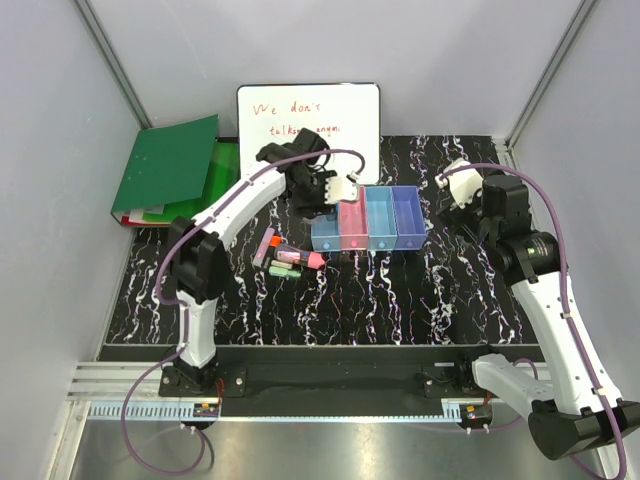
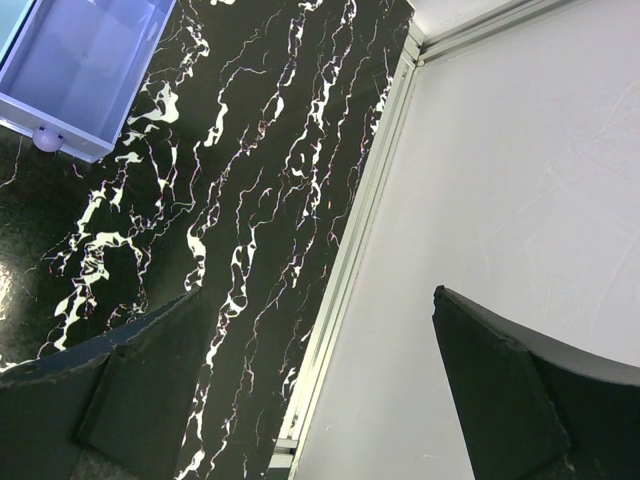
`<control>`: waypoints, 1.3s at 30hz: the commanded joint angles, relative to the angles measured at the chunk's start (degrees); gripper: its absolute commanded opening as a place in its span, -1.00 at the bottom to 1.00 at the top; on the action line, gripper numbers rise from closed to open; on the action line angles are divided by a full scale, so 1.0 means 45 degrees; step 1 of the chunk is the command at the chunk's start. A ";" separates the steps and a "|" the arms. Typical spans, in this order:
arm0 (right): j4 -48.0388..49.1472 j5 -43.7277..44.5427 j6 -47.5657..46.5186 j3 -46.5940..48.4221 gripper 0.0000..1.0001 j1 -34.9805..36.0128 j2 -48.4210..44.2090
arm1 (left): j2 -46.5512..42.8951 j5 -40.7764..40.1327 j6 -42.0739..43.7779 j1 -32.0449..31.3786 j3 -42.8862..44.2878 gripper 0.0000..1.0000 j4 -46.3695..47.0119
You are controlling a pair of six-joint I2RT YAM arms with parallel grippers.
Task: Sort the stationery into containers
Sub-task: Place the stationery in the storage box.
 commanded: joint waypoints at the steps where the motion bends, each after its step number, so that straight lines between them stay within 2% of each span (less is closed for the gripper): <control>1: 0.0263 -0.0017 0.0049 0.0332 0.98 -0.0085 -0.0239 | -0.0111 0.0345 0.0103 -0.0546 0.0820 -1.00 -0.0078; 27: 0.0282 -0.0076 -0.0010 0.0391 0.99 -0.0123 -0.0200 | 0.1628 0.0111 -0.0678 -0.1035 0.0823 -1.00 0.0507; 33: 0.0302 -0.0096 0.0009 0.0293 0.98 -0.0123 -0.0239 | 0.1549 0.0013 -0.1069 -0.1035 0.0040 -0.88 0.1465; 39: 0.0302 -0.0076 0.0009 0.0332 0.98 -0.0123 -0.0239 | 0.1705 -0.0104 -0.1187 -0.1035 -0.0116 -0.87 0.1641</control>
